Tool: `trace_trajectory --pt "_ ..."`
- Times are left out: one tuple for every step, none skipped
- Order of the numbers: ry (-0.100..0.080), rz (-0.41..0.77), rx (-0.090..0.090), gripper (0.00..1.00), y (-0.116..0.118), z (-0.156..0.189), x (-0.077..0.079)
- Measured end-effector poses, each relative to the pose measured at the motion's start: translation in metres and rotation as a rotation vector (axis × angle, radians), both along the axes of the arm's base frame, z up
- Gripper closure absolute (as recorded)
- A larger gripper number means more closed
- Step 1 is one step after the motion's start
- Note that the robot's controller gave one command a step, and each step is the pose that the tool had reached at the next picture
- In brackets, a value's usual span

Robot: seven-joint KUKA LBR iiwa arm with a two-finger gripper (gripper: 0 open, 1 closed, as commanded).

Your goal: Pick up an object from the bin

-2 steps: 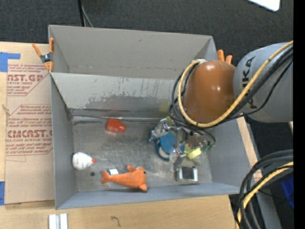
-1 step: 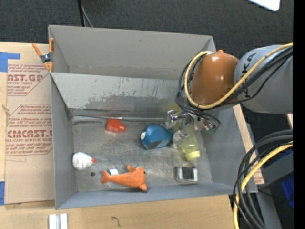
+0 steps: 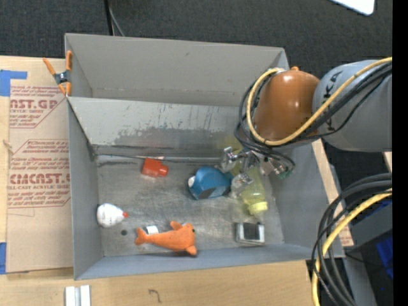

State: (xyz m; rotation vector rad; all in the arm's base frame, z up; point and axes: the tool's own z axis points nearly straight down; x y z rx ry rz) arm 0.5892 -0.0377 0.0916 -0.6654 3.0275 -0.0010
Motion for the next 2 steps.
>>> trace_trajectory --pt "0.045 0.012 -0.007 1.00 0.000 0.034 -0.005" --pt "0.043 0.019 -0.007 1.00 -0.001 0.118 -0.010"
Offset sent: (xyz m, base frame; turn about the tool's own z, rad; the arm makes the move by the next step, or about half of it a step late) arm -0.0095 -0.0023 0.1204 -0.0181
